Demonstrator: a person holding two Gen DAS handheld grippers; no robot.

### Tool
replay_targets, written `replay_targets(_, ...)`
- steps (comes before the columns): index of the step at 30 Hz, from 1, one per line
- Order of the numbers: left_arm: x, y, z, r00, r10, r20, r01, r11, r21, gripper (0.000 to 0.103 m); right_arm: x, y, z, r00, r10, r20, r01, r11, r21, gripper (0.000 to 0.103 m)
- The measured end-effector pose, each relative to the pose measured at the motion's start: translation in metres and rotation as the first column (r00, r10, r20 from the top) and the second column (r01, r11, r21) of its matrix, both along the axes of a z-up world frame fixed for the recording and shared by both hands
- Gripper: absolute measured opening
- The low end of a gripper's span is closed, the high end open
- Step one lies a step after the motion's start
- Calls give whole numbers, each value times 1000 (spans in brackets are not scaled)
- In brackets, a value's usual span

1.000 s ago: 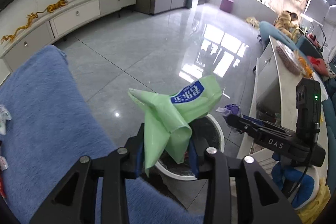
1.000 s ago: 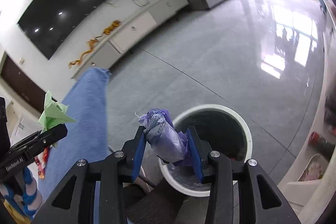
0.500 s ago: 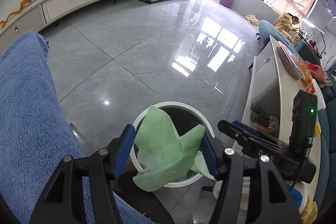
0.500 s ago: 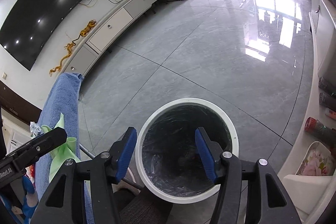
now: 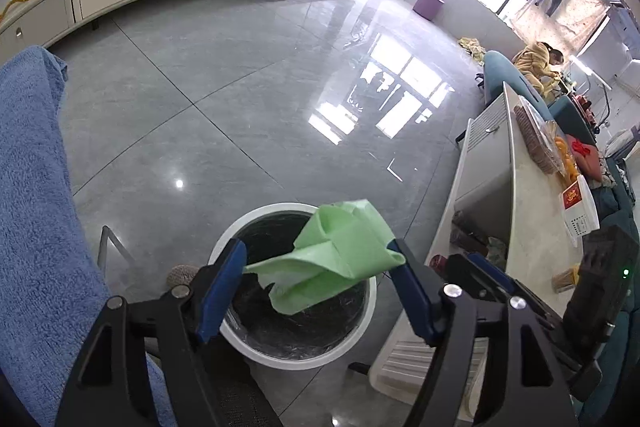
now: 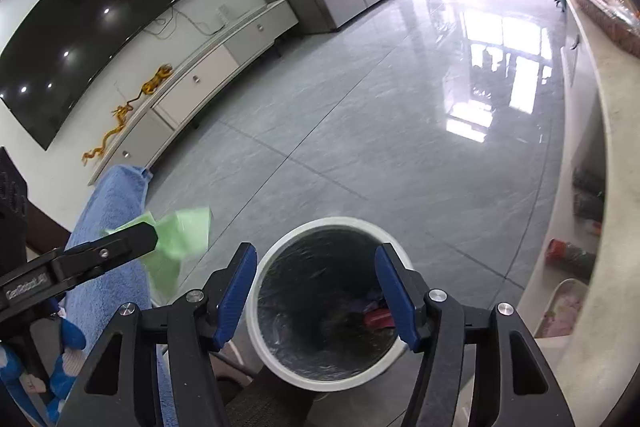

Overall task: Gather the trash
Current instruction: 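Lower the green paper bag into the bin and open the left tool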

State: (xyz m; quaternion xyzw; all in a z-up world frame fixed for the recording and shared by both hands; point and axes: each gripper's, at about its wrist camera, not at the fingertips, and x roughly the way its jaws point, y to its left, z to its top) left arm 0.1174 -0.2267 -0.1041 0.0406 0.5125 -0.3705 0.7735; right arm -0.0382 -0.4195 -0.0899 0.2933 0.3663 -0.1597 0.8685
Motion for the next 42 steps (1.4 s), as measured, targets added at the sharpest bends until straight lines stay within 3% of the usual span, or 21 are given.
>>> replay_targets(13, 2, -14, -17, 992, -30, -122, 28, 999, -20, 72, -13, 6, 21, 999, -20, 26, 22, 997, -76, 61)
replay_targets(18, 6, -28, -36, 987, -15, -163, 32, 994, 103, 73, -20, -3, 26, 998, -54, 37, 57, 994, -97, 62)
replay_targets(22, 16, -36, -70, 943, 29, -330, 38, 980, 197, 73, -24, -7, 28, 996, -73, 46, 77, 991, -106, 63)
replay_targets(27, 26, -37, -114, 843, 95, -530, 36, 972, 231, 73, -28, -9, 27, 995, -81, 53, 87, 989, -116, 64)
replay_targets(30, 27, -36, -129, 804, 129, -580, 16, 971, 238, 73, -30, -11, 23, 995, -85, 53, 91, 989, -120, 65)
replay_targets(31, 26, -36, -131, 801, 132, -583, 15, 971, 240, 73, -30, -11, 22, 995, -86, 52, 92, 989, -120, 65)
replay_targets(36, 24, -39, -123, 837, 88, -540, 33, 977, 210, 73, -31, -15, 13, 995, -90, 46, 94, 990, -104, 65)
replay_targets(42, 16, -39, -89, 905, 67, -420, 11, 984, 181, 73, -36, -21, 11, 994, -97, 55, 101, 992, -80, 65)
